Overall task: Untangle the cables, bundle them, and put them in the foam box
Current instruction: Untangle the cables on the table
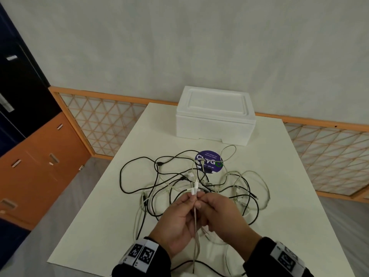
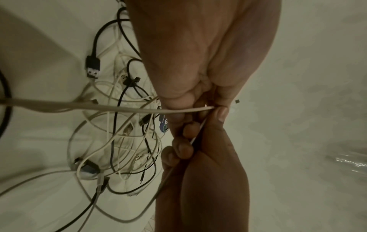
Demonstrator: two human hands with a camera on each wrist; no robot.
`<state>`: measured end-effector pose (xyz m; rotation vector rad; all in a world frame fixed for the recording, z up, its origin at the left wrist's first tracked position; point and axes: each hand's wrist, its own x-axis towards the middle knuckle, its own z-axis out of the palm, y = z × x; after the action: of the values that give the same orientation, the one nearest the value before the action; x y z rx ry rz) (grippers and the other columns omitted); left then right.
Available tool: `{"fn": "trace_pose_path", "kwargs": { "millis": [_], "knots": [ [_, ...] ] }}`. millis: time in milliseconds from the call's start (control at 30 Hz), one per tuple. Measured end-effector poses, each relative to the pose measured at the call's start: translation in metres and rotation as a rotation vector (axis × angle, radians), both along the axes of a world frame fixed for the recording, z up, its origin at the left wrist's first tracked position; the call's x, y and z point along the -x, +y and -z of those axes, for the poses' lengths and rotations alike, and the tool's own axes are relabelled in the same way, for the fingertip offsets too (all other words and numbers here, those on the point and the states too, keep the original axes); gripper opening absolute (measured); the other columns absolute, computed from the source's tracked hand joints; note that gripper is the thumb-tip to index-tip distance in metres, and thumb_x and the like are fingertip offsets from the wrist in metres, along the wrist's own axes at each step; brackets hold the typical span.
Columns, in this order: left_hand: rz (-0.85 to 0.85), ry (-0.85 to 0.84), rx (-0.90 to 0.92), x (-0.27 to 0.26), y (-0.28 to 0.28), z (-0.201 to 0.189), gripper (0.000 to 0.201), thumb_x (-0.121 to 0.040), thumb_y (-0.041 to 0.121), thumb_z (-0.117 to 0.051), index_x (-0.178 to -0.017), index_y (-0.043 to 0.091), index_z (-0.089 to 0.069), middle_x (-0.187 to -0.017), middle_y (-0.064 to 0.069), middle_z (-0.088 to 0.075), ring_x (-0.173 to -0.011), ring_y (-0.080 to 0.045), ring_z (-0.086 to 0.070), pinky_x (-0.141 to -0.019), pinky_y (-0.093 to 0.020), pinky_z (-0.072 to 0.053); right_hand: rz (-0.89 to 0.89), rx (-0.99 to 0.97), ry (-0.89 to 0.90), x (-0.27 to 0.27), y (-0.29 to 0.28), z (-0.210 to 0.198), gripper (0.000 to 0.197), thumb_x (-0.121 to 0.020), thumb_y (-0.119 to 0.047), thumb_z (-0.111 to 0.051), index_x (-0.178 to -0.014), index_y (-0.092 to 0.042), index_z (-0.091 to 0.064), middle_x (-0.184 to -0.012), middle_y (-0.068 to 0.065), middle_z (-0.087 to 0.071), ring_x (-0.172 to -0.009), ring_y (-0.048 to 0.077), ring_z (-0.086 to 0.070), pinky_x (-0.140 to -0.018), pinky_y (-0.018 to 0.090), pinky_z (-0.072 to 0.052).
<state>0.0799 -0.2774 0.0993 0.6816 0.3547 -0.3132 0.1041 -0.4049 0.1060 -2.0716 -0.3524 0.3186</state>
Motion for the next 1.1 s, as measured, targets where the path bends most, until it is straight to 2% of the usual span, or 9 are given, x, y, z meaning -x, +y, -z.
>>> {"fn": "trace_pose_path", "kwargs": {
  "millis": [133, 233, 333, 500, 600, 733, 900, 1000, 1100],
  "knots": [
    [0.000, -0.012, -0.052, -0.012, 0.015, 0.001, 0.013, -0.083, 0.015, -0.053, -0.087, 0.003, -0.056, -0.075, -0.017, -0.066, -0.054, -0.028, -0.057, -0.051, -0.034, -0.048, -0.126, 0.110, 0.134, -0.018, 0.012, -0.010, 0.025, -0.095, -0.026, -0.050, -0.075, -0.014, -0.059, -0.058, -0.001, -0.064, -0.050, 0.010, -0.059, -0.049, 0.021, -0.047],
    [-0.051, 0.021, -0.062, -0.022, 0.022, 0.005, 0.015, -0.083, 0.016, -0.053, -0.089, 0.003, -0.058, -0.107, -0.020, -0.070, -0.075, -0.026, -0.068, -0.055, -0.031, -0.051, -0.290, 0.271, 0.085, -0.031, 0.022, -0.019, 0.025, -0.095, -0.025, -0.048, -0.079, -0.012, -0.062, -0.078, 0.004, -0.069, -0.072, 0.013, -0.065, -0.070, 0.027, -0.051],
    [-0.072, 0.009, -0.030, -0.032, 0.026, 0.004, 0.017, -0.094, 0.014, -0.046, -0.091, 0.004, -0.059, -0.104, -0.018, -0.072, -0.077, -0.023, -0.071, -0.055, -0.030, -0.057, -0.323, 0.341, 0.073, -0.042, 0.032, -0.027, 0.024, -0.098, -0.021, -0.042, -0.093, -0.005, -0.059, -0.096, 0.011, -0.064, -0.091, 0.024, -0.062, -0.082, 0.035, -0.050],
    [-0.034, -0.007, -0.058, -0.045, 0.032, 0.002, 0.028, -0.099, 0.018, -0.043, -0.089, 0.008, -0.067, -0.103, -0.015, -0.073, -0.080, -0.021, -0.072, -0.056, -0.031, -0.057, -0.282, 0.310, 0.036, -0.052, 0.040, -0.030, 0.021, -0.099, -0.018, -0.036, -0.087, -0.009, -0.050, -0.093, 0.012, -0.057, -0.076, 0.022, -0.058, -0.066, 0.022, -0.047],
    [0.010, -0.002, -0.110, -0.051, 0.036, 0.004, 0.028, -0.098, 0.017, -0.044, -0.083, 0.011, -0.066, -0.095, -0.012, -0.074, -0.073, -0.019, -0.071, -0.052, -0.030, -0.054, -0.207, 0.237, 0.076, -0.047, 0.043, -0.020, 0.020, -0.098, -0.016, -0.038, -0.092, -0.005, -0.052, -0.099, 0.014, -0.054, -0.079, 0.024, -0.060, -0.070, 0.030, -0.051],
    [-0.028, 0.018, -0.138, -0.061, 0.041, 0.006, 0.023, -0.100, 0.017, -0.042, -0.084, 0.010, -0.057, -0.101, -0.011, -0.073, -0.069, -0.014, -0.071, -0.066, -0.030, -0.054, -0.002, 0.013, 0.245, -0.044, 0.047, -0.011, 0.023, -0.098, -0.016, -0.042, -0.078, -0.021, -0.052, -0.068, -0.001, -0.051, -0.052, 0.009, -0.052, -0.051, 0.028, -0.051],
    [-0.227, 0.062, -0.065, -0.073, 0.058, 0.008, 0.025, -0.101, 0.019, -0.041, -0.081, 0.013, -0.054, -0.065, -0.002, -0.068, -0.072, -0.020, -0.071, -0.080, -0.040, -0.055, 0.004, -0.025, 0.428, -0.040, 0.041, -0.006, 0.021, -0.098, -0.013, -0.040, -0.089, -0.008, -0.058, -0.060, -0.005, -0.044, -0.039, 0.002, -0.038, -0.040, 0.018, -0.033],
    [-0.365, 0.065, -0.029, -0.088, 0.094, 0.013, 0.023, -0.097, 0.014, -0.044, -0.075, 0.015, -0.050, -0.051, 0.003, -0.051, -0.049, -0.010, -0.057, -0.058, -0.025, -0.058, -0.041, -0.063, 0.509, -0.037, 0.031, -0.009, 0.028, -0.100, -0.012, -0.038, -0.078, -0.005, -0.055, -0.053, -0.006, -0.044, -0.033, 0.000, -0.033, -0.034, 0.013, -0.024],
    [-0.427, 0.038, -0.020, -0.098, 0.142, 0.021, 0.010, -0.075, 0.014, -0.052, -0.071, 0.019, -0.044, -0.047, 0.008, -0.043, -0.039, -0.005, -0.042, -0.042, -0.013, -0.041, -0.012, 0.098, 0.485, -0.035, 0.009, -0.007, 0.029, -0.097, -0.016, -0.042, -0.072, -0.015, -0.057, -0.057, -0.002, -0.038, -0.039, 0.005, -0.030, -0.038, 0.017, -0.025]
  ]
}}
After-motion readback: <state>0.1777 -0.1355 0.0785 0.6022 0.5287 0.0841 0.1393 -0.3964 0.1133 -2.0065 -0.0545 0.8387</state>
